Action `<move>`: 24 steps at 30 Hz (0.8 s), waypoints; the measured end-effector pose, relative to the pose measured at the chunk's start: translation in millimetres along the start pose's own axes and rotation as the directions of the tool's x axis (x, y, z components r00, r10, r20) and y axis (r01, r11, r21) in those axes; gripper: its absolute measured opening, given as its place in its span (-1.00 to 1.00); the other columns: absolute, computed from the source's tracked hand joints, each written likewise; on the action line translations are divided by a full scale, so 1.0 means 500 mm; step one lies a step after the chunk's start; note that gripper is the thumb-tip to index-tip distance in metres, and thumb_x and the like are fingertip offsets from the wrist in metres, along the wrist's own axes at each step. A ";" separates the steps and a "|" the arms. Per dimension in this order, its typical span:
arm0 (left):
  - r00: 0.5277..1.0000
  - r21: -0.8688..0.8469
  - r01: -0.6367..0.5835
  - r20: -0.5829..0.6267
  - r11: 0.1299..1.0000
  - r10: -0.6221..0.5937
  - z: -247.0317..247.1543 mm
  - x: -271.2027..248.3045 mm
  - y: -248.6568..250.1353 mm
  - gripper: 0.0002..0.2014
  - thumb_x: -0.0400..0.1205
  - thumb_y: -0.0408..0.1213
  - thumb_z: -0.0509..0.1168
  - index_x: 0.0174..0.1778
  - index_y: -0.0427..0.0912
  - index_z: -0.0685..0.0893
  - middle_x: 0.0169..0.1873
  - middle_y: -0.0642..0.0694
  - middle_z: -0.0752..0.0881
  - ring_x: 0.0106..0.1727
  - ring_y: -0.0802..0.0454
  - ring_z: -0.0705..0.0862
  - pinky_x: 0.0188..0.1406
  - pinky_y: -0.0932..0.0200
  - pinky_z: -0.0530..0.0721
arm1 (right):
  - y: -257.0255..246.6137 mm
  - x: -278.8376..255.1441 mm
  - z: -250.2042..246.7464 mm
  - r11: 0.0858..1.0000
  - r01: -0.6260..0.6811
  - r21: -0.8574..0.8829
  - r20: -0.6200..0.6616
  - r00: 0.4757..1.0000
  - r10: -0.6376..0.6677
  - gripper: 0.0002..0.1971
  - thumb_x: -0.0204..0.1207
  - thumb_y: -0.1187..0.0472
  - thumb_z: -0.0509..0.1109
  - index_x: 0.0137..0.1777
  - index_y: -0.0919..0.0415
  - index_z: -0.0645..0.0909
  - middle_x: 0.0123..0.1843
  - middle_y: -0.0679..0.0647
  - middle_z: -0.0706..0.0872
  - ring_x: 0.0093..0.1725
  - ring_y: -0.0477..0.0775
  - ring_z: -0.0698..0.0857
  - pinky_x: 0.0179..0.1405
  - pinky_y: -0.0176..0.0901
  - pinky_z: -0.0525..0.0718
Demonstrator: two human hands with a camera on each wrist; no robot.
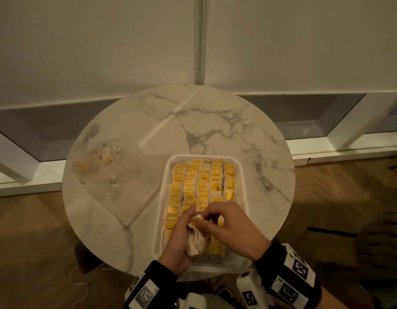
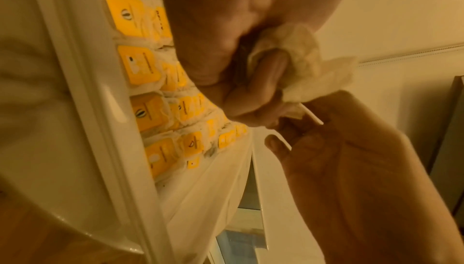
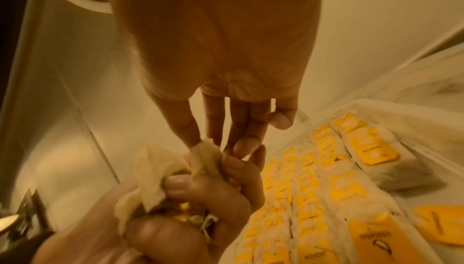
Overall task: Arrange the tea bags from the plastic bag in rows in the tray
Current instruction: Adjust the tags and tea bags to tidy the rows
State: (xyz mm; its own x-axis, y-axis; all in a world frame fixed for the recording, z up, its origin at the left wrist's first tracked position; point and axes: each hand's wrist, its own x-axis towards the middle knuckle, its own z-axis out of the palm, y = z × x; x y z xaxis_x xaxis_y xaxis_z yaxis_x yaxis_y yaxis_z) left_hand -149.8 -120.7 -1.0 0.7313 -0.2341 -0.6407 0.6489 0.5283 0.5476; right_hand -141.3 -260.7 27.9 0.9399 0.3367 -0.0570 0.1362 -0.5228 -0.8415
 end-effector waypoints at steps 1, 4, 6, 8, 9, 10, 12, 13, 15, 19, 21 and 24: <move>1.000 0.007 0.015 0.008 1.000 -0.015 0.000 0.002 0.000 -0.47 0.70 0.03 0.17 0.23 -0.41 0.72 0.03 -0.34 0.80 -0.13 -0.08 0.82 -0.22 0.10 0.75 | 0.004 0.002 -0.004 0.998 -0.024 0.050 -0.011 1.000 0.025 -0.88 0.58 0.12 0.47 -0.09 0.15 0.78 -0.24 -0.08 0.73 -0.21 -0.09 0.66 -0.17 -0.31 0.60; 0.998 0.026 0.053 0.042 0.998 -0.054 0.004 0.000 0.005 -0.54 0.69 0.06 0.18 0.15 -0.27 0.76 -0.23 -0.28 0.77 -0.49 -0.01 0.72 -0.65 0.26 0.59 | 0.015 0.009 -0.015 0.988 -0.075 0.135 -0.023 0.997 0.079 -0.88 0.58 0.23 0.46 -0.16 0.19 0.78 -0.28 -0.07 0.75 -0.25 -0.17 0.65 -0.21 -0.45 0.51; 0.998 0.057 0.035 0.054 0.998 -0.038 0.005 0.006 0.004 -0.59 0.63 0.07 0.23 0.00 -0.20 0.80 -0.33 -0.21 0.74 -0.51 0.00 0.68 -0.65 0.26 0.56 | 0.023 0.015 -0.021 0.985 -0.097 0.145 -0.053 0.993 0.106 -0.88 0.57 0.26 0.47 -0.20 0.19 0.78 -0.31 -0.06 0.75 -0.27 -0.20 0.65 -0.22 -0.45 0.51; 0.998 0.074 -0.020 0.057 0.997 0.016 0.009 0.010 0.006 -0.64 0.55 0.03 0.29 -0.13 -0.15 0.86 -0.24 -0.17 0.80 -0.34 0.01 0.75 -0.40 0.19 0.66 | 0.030 0.022 -0.027 0.976 -0.116 0.185 -0.103 0.985 0.137 -0.87 0.56 0.27 0.47 -0.22 0.18 0.78 -0.32 -0.04 0.76 -0.30 -0.20 0.65 -0.22 -0.43 0.53; 0.997 0.068 -0.048 0.061 0.997 0.044 0.010 0.013 0.006 -0.68 0.53 -0.02 0.30 -0.20 -0.13 0.88 -0.22 -0.14 0.81 -0.29 0.04 0.76 -0.29 0.18 0.67 | 0.034 0.025 -0.030 0.969 -0.120 0.216 -0.132 0.980 0.150 -0.86 0.56 0.28 0.47 -0.23 0.18 0.78 -0.32 -0.04 0.76 -0.31 -0.21 0.65 -0.22 -0.42 0.54; 0.996 0.061 -0.064 0.064 0.996 0.060 0.009 0.015 0.007 -0.72 0.51 -0.06 0.32 -0.26 -0.13 0.88 -0.22 -0.13 0.81 -0.28 0.05 0.76 -0.23 0.16 0.65 | 0.038 0.027 -0.033 0.961 -0.120 0.249 -0.159 0.974 0.163 -0.85 0.56 0.29 0.47 -0.24 0.17 0.78 -0.32 -0.05 0.76 -0.32 -0.20 0.65 -0.23 -0.40 0.55; 0.995 0.092 -0.084 0.058 0.992 0.079 0.011 0.018 0.007 -0.81 0.47 -0.15 0.38 -0.33 -0.15 0.84 -0.29 -0.16 0.77 -0.32 0.03 0.72 -0.32 0.19 0.61 | 0.045 0.030 -0.040 0.948 -0.117 0.296 -0.202 0.962 0.182 -0.85 0.56 0.30 0.47 -0.25 0.17 0.78 -0.31 -0.01 0.76 -0.33 -0.17 0.65 -0.22 -0.29 0.60; 0.993 0.122 -0.107 0.059 0.987 0.100 0.009 0.022 0.005 -0.84 0.46 -0.19 0.40 -0.35 -0.17 0.79 -0.35 -0.17 0.72 -0.36 0.03 0.68 -0.44 0.22 0.59 | 0.048 0.031 -0.043 0.945 -0.115 0.306 -0.213 0.959 0.186 -0.85 0.56 0.29 0.47 -0.24 0.18 0.78 -0.29 0.03 0.77 -0.32 -0.14 0.65 -0.21 -0.23 0.63; 0.983 0.191 -0.181 0.073 0.965 0.170 0.006 0.029 0.003 -0.85 0.50 -0.29 0.39 -0.39 -0.20 0.69 -0.44 -0.15 0.60 -0.43 0.03 0.57 -0.57 0.29 0.52 | 0.053 0.033 -0.048 0.927 -0.117 0.357 -0.199 0.960 0.198 -0.89 0.55 0.29 0.49 -0.20 0.20 0.78 -0.27 0.07 0.77 -0.31 -0.09 0.67 -0.19 -0.19 0.66; 0.944 0.374 -0.330 0.151 0.867 0.294 0.012 0.035 0.009 -0.79 0.62 -0.42 0.36 -0.36 -0.30 0.67 -0.45 -0.17 0.59 -0.40 0.01 0.56 -0.37 0.22 0.56 | 0.055 0.036 -0.064 0.913 -0.146 0.381 -0.089 0.977 0.193 -0.91 0.53 0.22 0.53 -0.15 0.24 0.80 -0.29 0.03 0.78 -0.26 -0.09 0.70 -0.17 -0.24 0.66; 0.930 0.407 -0.367 0.180 0.836 0.320 0.017 0.035 0.011 -0.84 0.58 -0.31 0.42 -0.23 -0.35 0.71 -0.44 -0.20 0.62 -0.37 -0.01 0.58 -0.30 0.16 0.58 | 0.054 0.042 -0.078 0.932 -0.110 0.346 -0.105 0.982 0.155 -0.90 0.52 0.24 0.53 -0.19 0.23 0.80 -0.32 -0.02 0.77 -0.28 -0.11 0.68 -0.20 -0.25 0.63; 0.943 0.346 -0.333 0.145 0.877 0.300 0.017 0.039 0.013 -0.68 0.47 -0.18 0.44 0.02 -0.36 0.75 -0.43 -0.21 0.63 -0.42 0.01 0.57 -0.40 0.20 0.56 | 0.051 0.051 -0.104 0.881 -0.006 0.473 -0.242 0.961 0.136 -0.93 0.49 0.28 0.53 -0.19 0.24 0.82 -0.25 0.06 0.83 -0.21 -0.01 0.75 -0.14 -0.17 0.71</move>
State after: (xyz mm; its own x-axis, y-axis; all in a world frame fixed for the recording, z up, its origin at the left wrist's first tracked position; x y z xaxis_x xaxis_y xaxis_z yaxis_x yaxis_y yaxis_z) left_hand -129.8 -128.8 -5.4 0.9147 -0.1801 -0.3617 0.3988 0.2586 0.8798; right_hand -97.7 -306.3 33.0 0.9972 0.0631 -0.0396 -0.0337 -0.0924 -0.9951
